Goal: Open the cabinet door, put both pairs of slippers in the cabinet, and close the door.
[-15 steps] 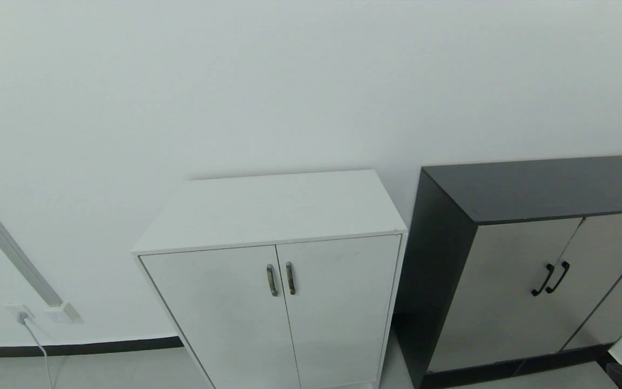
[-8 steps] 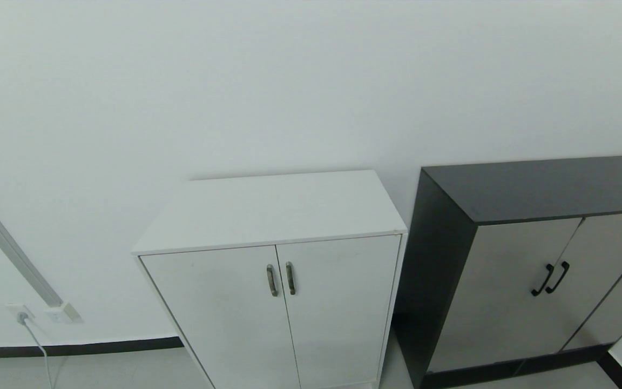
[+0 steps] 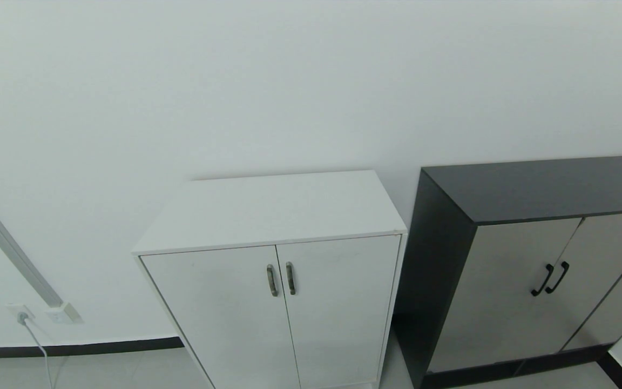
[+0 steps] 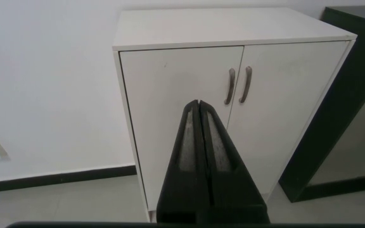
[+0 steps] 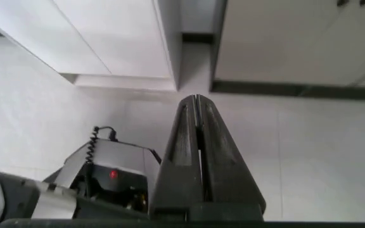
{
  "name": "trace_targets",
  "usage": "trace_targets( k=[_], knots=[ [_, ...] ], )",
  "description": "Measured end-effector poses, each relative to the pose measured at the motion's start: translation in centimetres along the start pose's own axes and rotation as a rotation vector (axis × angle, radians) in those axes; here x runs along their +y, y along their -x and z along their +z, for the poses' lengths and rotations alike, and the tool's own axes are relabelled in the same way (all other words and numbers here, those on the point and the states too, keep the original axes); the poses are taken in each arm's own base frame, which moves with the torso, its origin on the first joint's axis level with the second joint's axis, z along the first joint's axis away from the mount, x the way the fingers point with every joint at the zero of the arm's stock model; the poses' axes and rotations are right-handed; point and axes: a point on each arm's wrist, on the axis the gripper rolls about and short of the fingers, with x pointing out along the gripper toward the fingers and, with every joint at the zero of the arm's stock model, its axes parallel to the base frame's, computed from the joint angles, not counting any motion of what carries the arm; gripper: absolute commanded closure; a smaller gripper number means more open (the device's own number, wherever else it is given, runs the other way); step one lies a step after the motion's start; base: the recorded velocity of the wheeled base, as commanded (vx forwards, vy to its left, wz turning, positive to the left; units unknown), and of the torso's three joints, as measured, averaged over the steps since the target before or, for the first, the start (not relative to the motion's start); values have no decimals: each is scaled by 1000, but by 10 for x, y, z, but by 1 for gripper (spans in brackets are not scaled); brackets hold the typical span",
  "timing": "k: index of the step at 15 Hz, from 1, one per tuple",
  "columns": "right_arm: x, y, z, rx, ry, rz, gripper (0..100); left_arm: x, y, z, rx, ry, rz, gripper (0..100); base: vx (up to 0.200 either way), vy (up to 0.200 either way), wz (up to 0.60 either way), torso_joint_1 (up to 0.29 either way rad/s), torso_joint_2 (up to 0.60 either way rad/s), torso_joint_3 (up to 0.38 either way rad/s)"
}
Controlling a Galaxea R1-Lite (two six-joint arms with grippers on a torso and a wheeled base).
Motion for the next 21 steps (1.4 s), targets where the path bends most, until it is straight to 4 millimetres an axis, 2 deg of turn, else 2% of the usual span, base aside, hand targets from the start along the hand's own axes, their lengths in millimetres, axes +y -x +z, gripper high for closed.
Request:
trace_targets(
  k=[4, 9, 14, 21],
  knots=[
    [-1, 2, 0, -23, -59, -130, 100, 0, 0, 0, 0, 0, 0, 100, 0, 0, 0, 0, 0, 0],
    [1, 14, -6, -179, -80, -220, 100, 0, 0, 0, 0, 0, 0, 100, 0, 0, 0, 0, 0, 0],
    [4, 24, -13, -342, -79, -207, 100, 0, 0, 0, 0, 0, 0, 100, 0, 0, 0, 0, 0, 0],
    [6, 26, -15, -379, -68, -146, 100, 0, 0, 0, 0, 0, 0, 100, 0, 0, 0, 0, 0, 0]
  ],
)
